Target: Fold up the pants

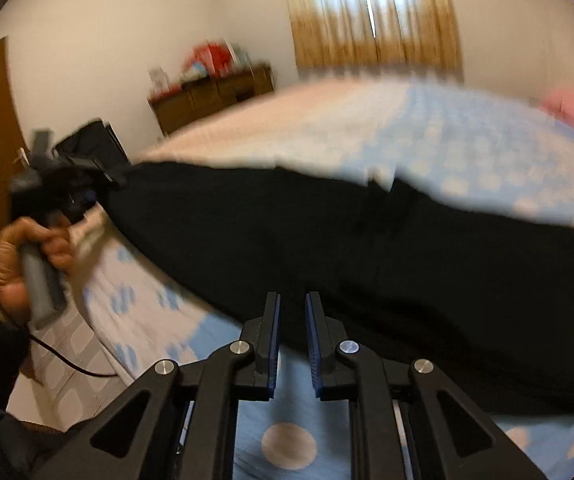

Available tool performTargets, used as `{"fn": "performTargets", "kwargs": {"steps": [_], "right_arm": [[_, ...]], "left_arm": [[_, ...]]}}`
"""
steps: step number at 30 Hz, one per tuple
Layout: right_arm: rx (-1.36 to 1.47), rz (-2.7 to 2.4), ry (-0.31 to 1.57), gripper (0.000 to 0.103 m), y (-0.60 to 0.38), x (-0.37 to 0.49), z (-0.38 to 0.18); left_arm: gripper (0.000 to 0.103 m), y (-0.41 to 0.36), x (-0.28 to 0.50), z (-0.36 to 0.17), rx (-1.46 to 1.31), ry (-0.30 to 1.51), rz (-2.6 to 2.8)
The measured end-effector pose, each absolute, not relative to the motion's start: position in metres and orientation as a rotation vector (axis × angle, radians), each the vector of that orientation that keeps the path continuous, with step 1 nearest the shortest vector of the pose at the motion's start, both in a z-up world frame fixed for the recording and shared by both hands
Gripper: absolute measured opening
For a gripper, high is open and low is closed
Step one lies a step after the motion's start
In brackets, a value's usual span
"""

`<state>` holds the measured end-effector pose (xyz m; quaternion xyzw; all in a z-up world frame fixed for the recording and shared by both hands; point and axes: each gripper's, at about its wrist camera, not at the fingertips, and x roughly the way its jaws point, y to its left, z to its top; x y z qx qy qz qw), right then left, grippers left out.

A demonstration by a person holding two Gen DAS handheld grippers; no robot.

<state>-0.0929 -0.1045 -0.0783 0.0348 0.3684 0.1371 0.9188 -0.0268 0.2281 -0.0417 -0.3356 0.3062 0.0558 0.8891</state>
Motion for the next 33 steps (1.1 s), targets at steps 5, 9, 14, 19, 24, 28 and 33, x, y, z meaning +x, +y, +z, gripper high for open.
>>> {"fn": "performTargets", "kwargs": {"steps": [5,9,14,19,24,28,33], "right_arm": [[0.078,0.315,0.751,0.014,-0.101,-0.093,-0.077],[0.094,0.281,0.609,0.013,-0.104,-0.091,-0.062],[0.107,0.289,0.732,0.014,-0.09,-0.052,-0.093],[0.122,0.306,0.703,0.016,-0.093,-0.059,-0.078],[0.134,0.239,0.643,0.016,-0.108,-0.07,-0.061],[0.186,0.185,0.616,0.016,-0.129,-0.077,-0.053],[0.252,0.077,0.564,0.016,-0.164,-0.087,-0.041]], "left_arm": [[0.016,0.231,-0.027,-0.047,-0.702,0.65,0.12],[0.016,0.228,-0.029,-0.051,-0.687,0.65,0.132],[0.016,0.231,-0.032,-0.055,-0.703,0.651,0.13],[0.016,0.227,-0.032,-0.053,-0.65,0.657,0.134],[0.016,0.222,-0.029,-0.049,-0.609,0.648,0.132],[0.016,0.213,-0.03,-0.035,-0.551,0.615,0.111],[0.016,0.184,-0.032,-0.003,-0.435,0.53,0.049]]}}
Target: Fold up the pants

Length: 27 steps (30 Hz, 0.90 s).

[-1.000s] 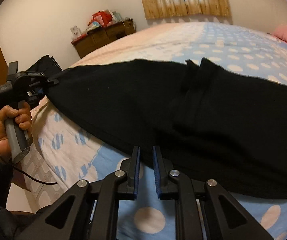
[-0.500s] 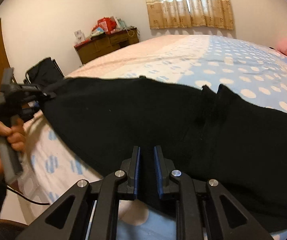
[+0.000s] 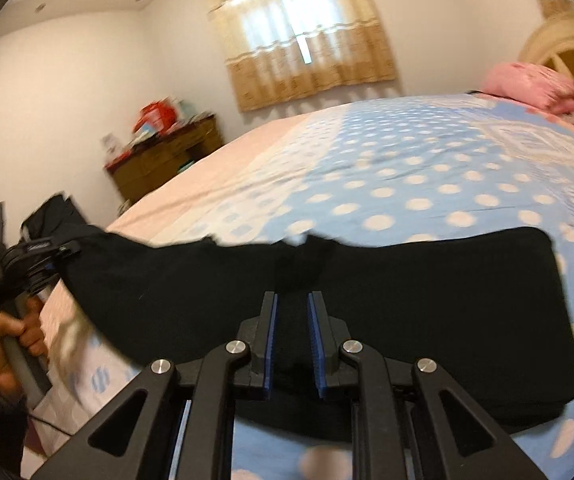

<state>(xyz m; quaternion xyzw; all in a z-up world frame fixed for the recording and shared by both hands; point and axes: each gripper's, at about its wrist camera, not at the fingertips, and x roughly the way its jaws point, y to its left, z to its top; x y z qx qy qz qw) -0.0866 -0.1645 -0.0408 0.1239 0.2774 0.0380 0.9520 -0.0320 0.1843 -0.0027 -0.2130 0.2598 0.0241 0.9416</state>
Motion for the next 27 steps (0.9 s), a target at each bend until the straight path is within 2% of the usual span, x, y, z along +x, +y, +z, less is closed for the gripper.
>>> {"fn": "performTargets", "kwargs": {"steps": [6,12,18,23,27], "right_arm": [[0.352,-0.005,0.568,0.016,-0.216,-0.091,-0.041],[0.424,-0.051,0.561,0.016,-0.258,-0.108,-0.041],[0.483,-0.094,0.55,0.016,-0.289,-0.131,-0.04],[0.517,-0.106,0.554,0.017,-0.305,-0.147,-0.044],[0.556,-0.099,0.585,0.017,-0.317,-0.164,-0.04]], "left_arm": [[0.016,0.11,-0.043,0.034,-0.257,0.419,-0.142],[0.016,0.029,-0.064,0.044,-0.117,0.364,-0.357],[0.016,-0.053,-0.083,0.024,-0.001,0.384,-0.572],[0.016,-0.1,-0.103,0.006,0.132,0.372,-0.654],[0.016,-0.127,-0.106,-0.013,0.227,0.436,-0.694]]}}
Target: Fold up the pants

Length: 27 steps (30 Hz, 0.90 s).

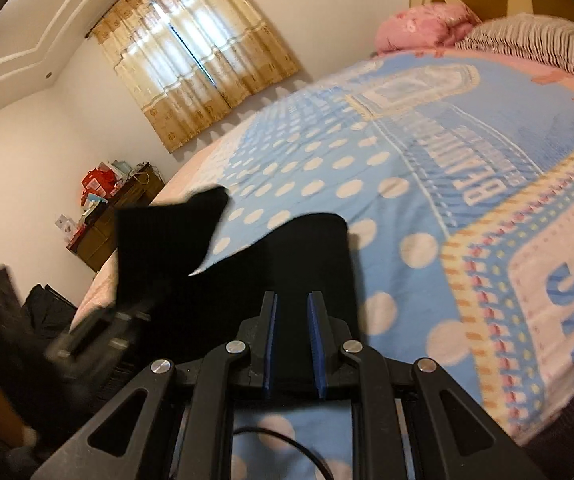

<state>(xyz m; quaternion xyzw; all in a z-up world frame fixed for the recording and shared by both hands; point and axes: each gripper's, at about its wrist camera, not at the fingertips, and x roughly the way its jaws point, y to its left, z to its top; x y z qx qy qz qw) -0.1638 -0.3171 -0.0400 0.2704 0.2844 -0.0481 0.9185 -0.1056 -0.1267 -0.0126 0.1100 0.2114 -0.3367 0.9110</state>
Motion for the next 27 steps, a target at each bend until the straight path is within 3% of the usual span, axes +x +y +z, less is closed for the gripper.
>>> {"fn": "performTargets", "kwargs": {"steps": [1,3,5,6,9,11,13,15,19,24,27], "right_arm": [[0.566,-0.091,0.595,0.018,-0.32,-0.171,-0.035],[0.57,-0.079,0.594,0.035,-0.324,-0.186,-0.025],[0.595,-0.05,0.561,0.066,-0.329,-0.202,-0.013],[0.613,-0.038,0.546,0.07,-0.33,-0.206,-0.01],[0.663,0.012,0.522,0.071,-0.333,-0.203,-0.009],[0.675,0.036,0.534,0.07,-0.33,-0.189,-0.016],[0.718,0.065,0.542,0.07,-0.33,-0.174,-0.026],[0.787,0.101,0.558,0.07,-0.33,-0.156,-0.041],[0.786,0.086,0.58,0.07,-0.326,-0.134,-0.055],[0.781,0.069,0.566,0.07,-0.32,-0.115,-0.061],[0.715,0.061,0.628,0.07,-0.303,-0.104,-0.067]], "left_arm": [[0.016,-0.129,-0.106,-0.019,0.241,0.46,-0.702],[0.016,-0.132,-0.108,-0.026,0.256,0.476,-0.709],[0.016,-0.135,-0.109,-0.03,0.277,0.49,-0.713],[0.016,-0.136,-0.109,-0.032,0.293,0.499,-0.713],[0.017,-0.147,-0.113,-0.043,0.359,0.529,-0.727],[0.024,-0.147,-0.121,-0.048,0.427,0.531,-0.75],[0.052,-0.143,-0.131,-0.05,0.489,0.518,-0.787],[0.073,-0.131,-0.139,-0.048,0.52,0.493,-0.798],[0.075,-0.105,-0.139,-0.036,0.494,0.479,-0.783],[0.075,-0.048,-0.112,-0.008,0.269,0.563,-0.696],[0.085,-0.015,-0.098,0.007,0.137,0.57,-0.63]]}}
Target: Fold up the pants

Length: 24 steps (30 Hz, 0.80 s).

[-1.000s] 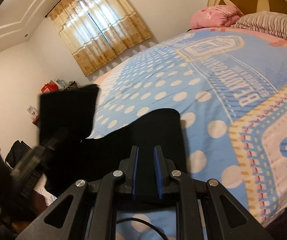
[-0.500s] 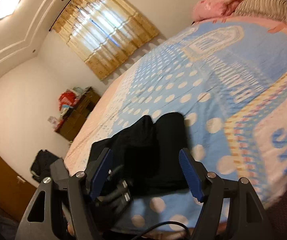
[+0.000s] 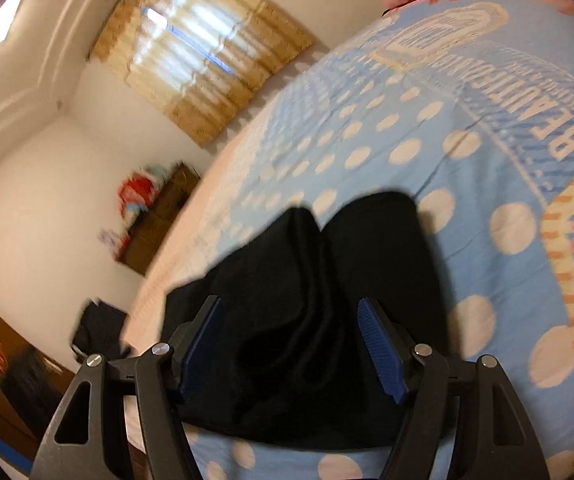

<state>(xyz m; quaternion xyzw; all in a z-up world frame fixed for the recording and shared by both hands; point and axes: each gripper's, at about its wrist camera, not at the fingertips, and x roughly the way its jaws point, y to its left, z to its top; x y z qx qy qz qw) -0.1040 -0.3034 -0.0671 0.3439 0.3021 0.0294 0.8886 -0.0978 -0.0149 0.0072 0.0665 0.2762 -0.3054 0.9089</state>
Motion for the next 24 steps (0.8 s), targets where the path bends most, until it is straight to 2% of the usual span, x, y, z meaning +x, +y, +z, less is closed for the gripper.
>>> {"fn": "performTargets", "kwargs": {"steps": [1,3,5,8,13,18,24], "right_arm": [[0.679,0.04,0.661,0.069,-0.296,-0.1,-0.069],[0.583,-0.012,0.684,0.062,-0.281,-0.1,-0.068],[0.467,-0.055,0.726,0.036,-0.267,-0.099,-0.066],[0.416,-0.022,0.742,0.021,-0.26,-0.102,-0.07],[0.197,-0.031,0.698,0.017,-0.238,-0.111,-0.05],[0.111,-0.051,0.615,0.017,-0.242,-0.13,-0.022],[0.129,-0.148,0.662,0.017,-0.268,-0.135,-0.043]], "left_arm": [[0.089,-0.006,-0.092,0.01,0.107,0.569,-0.587],[0.089,0.004,-0.08,0.008,0.085,0.58,-0.501],[0.089,0.012,-0.068,0.001,0.066,0.617,-0.426],[0.089,0.027,-0.055,-0.008,-0.021,0.674,-0.37],[0.089,0.042,-0.044,-0.018,-0.127,0.749,-0.327],[0.089,0.037,-0.045,-0.011,-0.07,0.714,-0.313],[0.089,0.011,-0.035,-0.016,-0.012,0.756,-0.312]]}}
